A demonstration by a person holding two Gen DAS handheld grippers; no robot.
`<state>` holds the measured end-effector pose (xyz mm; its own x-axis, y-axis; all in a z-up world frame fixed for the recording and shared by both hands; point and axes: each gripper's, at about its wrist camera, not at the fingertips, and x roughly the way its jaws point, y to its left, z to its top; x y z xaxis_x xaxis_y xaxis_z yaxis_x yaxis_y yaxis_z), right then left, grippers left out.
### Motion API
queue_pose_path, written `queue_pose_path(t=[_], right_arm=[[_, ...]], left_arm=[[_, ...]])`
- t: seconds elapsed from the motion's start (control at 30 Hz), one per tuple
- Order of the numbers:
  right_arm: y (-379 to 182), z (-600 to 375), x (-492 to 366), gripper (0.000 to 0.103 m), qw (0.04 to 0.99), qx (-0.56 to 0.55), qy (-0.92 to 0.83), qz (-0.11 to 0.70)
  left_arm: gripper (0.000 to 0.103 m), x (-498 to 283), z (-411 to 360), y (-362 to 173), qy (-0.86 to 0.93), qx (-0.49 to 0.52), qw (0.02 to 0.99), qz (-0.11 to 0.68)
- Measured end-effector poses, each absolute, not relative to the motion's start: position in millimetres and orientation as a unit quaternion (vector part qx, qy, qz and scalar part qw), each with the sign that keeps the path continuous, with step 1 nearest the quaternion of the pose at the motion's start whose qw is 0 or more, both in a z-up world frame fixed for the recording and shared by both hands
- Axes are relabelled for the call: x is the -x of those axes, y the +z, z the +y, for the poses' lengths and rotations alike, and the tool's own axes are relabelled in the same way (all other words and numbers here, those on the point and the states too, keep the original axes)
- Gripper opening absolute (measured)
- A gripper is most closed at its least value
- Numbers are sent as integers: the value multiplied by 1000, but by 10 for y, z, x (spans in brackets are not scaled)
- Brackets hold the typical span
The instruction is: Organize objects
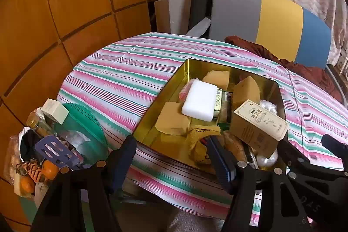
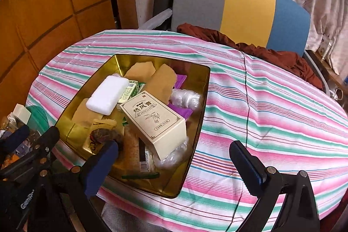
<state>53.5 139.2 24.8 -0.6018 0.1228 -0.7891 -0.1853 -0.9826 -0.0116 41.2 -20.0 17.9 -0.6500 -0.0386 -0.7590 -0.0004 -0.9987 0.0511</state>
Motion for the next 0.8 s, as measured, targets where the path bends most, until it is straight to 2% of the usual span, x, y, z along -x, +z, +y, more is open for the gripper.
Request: queue_pose_path(t=[0.4, 0.8], right_arm=[[233, 1417, -518, 103, 94, 440, 892, 42], [214, 1408, -508, 103, 93, 441, 892, 42]], left_arm=[[68, -405, -221, 180, -905, -426, 5, -13], [61, -389, -241, 133, -901, -435, -1, 0]])
